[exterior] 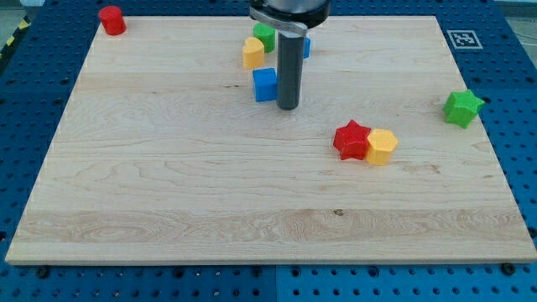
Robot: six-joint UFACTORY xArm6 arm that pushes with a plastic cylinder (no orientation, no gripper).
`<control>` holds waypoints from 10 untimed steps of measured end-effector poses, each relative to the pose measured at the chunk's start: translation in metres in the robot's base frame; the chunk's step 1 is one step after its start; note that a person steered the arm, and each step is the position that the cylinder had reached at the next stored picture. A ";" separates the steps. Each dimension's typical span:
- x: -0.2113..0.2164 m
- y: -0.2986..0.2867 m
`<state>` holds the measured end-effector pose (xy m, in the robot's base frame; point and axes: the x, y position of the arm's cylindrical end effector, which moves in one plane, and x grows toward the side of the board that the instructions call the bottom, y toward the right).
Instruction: Push the blue cube towards the left of the board
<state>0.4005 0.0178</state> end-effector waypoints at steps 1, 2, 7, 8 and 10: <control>-0.011 -0.006; -0.012 0.030; -0.067 0.035; -0.056 0.004; -0.043 -0.053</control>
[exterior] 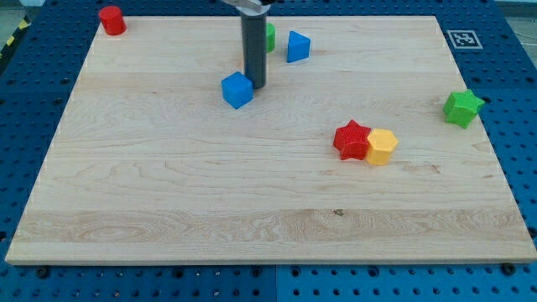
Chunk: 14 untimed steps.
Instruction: Push the blue cube towards the left of the board
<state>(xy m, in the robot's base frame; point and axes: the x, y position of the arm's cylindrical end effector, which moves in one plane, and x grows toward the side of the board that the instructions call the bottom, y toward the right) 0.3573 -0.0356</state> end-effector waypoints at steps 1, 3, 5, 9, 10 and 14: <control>0.000 -0.026; 0.001 -0.064; 0.003 -0.075; 0.058 -0.019; 0.072 -0.019; 0.063 0.032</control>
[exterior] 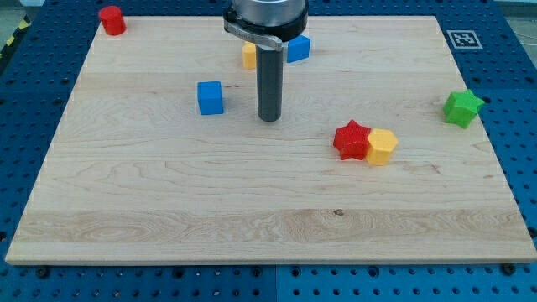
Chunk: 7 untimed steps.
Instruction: Push the blue cube towards the left of the board
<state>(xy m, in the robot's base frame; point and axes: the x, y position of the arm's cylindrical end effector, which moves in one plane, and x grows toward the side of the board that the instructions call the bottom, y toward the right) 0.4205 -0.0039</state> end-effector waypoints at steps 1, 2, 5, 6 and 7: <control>-0.005 -0.007; -0.014 -0.026; -0.014 -0.090; -0.014 -0.109; -0.014 -0.125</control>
